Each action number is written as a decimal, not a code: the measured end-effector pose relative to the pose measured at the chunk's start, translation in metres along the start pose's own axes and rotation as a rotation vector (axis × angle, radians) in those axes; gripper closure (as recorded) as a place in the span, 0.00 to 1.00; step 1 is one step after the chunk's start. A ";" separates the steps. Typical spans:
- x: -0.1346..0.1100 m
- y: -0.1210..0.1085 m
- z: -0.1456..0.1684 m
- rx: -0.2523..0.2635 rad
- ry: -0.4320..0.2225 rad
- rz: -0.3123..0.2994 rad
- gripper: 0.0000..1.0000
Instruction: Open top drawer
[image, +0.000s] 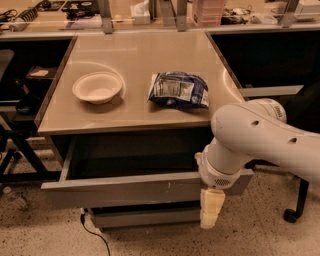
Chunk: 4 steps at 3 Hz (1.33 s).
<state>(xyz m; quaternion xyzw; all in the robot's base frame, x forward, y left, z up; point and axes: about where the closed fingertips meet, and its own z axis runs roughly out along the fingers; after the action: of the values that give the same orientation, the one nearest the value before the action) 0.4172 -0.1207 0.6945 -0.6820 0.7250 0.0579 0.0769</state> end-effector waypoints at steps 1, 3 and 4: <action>0.002 -0.010 0.020 -0.023 0.022 0.007 0.00; 0.011 -0.016 0.059 -0.110 0.079 0.019 0.00; 0.018 0.006 0.057 -0.182 0.089 0.035 0.00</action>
Offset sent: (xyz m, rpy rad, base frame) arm 0.0298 0.0031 -0.0747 -0.0774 0.1256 -0.0091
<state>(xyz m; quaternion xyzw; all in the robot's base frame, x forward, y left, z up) 0.4117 -0.1273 0.6350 -0.6754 0.7311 0.0943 -0.0188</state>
